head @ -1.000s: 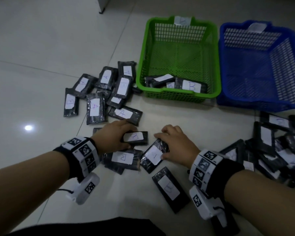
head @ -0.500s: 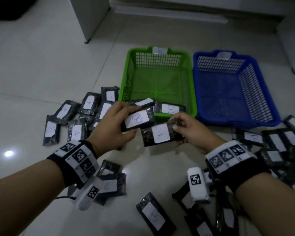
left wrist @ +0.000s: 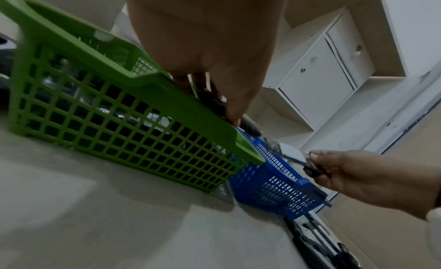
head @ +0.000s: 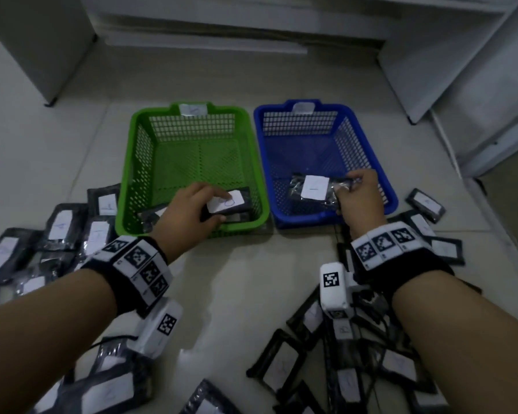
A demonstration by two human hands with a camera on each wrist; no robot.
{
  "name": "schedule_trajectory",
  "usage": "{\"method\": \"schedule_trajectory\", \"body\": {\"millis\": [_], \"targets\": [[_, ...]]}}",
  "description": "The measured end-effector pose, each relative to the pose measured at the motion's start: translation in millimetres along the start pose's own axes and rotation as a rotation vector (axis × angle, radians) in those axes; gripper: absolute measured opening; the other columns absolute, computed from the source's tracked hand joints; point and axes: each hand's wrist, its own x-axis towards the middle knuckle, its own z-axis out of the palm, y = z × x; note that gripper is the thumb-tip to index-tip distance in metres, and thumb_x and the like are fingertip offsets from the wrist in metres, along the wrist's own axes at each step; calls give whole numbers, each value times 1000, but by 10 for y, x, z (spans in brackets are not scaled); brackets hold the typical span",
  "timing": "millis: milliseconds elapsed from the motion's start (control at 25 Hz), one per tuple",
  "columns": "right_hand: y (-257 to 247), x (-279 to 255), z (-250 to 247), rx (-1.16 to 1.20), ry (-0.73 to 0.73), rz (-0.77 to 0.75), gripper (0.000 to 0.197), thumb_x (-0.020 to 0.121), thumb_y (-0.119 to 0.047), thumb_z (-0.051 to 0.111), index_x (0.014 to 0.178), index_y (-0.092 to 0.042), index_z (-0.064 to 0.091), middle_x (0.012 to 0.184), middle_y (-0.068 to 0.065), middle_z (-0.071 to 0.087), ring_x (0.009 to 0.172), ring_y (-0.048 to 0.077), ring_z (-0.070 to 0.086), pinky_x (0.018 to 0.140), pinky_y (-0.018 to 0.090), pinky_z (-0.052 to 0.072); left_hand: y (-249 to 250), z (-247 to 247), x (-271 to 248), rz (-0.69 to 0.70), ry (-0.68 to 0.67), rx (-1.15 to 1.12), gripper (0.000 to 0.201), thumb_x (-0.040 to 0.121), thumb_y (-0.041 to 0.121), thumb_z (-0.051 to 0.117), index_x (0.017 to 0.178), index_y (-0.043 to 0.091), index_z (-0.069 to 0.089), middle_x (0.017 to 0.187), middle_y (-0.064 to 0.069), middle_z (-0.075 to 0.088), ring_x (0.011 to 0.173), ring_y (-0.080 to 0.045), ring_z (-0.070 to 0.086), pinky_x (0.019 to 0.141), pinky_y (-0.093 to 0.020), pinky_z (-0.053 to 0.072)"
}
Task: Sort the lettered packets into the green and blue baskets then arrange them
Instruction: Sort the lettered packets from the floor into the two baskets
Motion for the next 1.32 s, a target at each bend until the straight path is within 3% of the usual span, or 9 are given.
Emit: {"method": "schedule_trajectory", "body": {"millis": [120, 240, 400, 560, 720, 880, 1040, 1120, 1320], "targets": [[38, 22, -4, -207, -50, -62, 29, 88, -8, 57, 116, -13, 49, 85, 2, 56, 82, 22, 56, 77, 34, 51, -9, 70, 57, 40, -57, -10, 25, 87, 19, 64, 112, 19, 65, 121, -3, 58, 115, -22, 53, 100, -35, 41], [-46, 17, 30, -404, -229, -136, 32, 89, -9, 57, 120, -19, 58, 110, 7, 66, 99, 23, 61, 78, 21, 42, -3, 79, 18, 82, -93, 48, 21, 90, 23, 60, 109, 20, 69, 129, -6, 55, 120, -24, 51, 101, -40, 43], [-88, 55, -183, -618, -482, -241, 40, 90, -9, 58, 127, -23, 60, 133, 10, 55, 121, 27, 53, 103, 27, 41, 340, -33, -28, 248, -106, 136, 17, 86, 24, 63, 101, 23, 70, 119, -5, 56, 110, -23, 49, 93, -31, 36], [-163, -19, -759, -796, -682, -410, 36, 90, -15, 59, 125, -24, 60, 118, 12, 52, 113, 25, 48, 93, 26, 36, 976, -216, 194, 488, -360, 142, 16, 86, 30, 54, 95, 25, 67, 107, 4, 59, 94, -11, 54, 84, -23, 41], [44, 30, -1226, -799, -763, -414, 29, 87, -17, 62, 115, -23, 65, 109, 7, 60, 98, 17, 55, 79, 22, 40, 1605, 16, 471, 269, -495, 122, 13, 90, 27, 59, 99, 32, 66, 98, 14, 55, 81, 1, 53, 69, -8, 36], [589, 147, -1280, -839, -766, -352, 33, 83, -20, 66, 116, -22, 63, 120, 5, 58, 111, 22, 53, 89, 28, 45, 1815, 917, 330, -97, -452, 3, 19, 91, 29, 57, 108, 25, 64, 103, 8, 63, 93, -11, 62, 79, -23, 46], [960, 214, -1349, -1060, -861, -302, 58, 84, -30, 65, 138, -28, 42, 140, 5, 40, 130, 29, 33, 103, 42, 39, 1891, 1803, 11, -525, -376, -89, 74, 73, 59, 66, 132, 22, 42, 121, -3, 52, 109, -23, 58, 93, -35, 49], [1081, 242, -1416, -1082, -867, -330, 58, 83, -38, 66, 136, -30, 43, 140, 2, 40, 131, 26, 32, 103, 41, 38, 1936, 2050, -61, -584, -336, -58, 89, 64, 66, 68, 136, 23, 38, 124, -3, 54, 113, -24, 55, 95, -42, 48], [1187, 302, -1551, -891, -840, -330, 37, 73, -45, 72, 104, -37, 53, 110, -7, 54, 113, 19, 42, 97, 41, 40, 1862, 2114, -61, -572, -154, -132, 36, 66, 44, 77, 97, 30, 63, 98, 1, 65, 96, -20, 62, 86, -35, 50]]}}
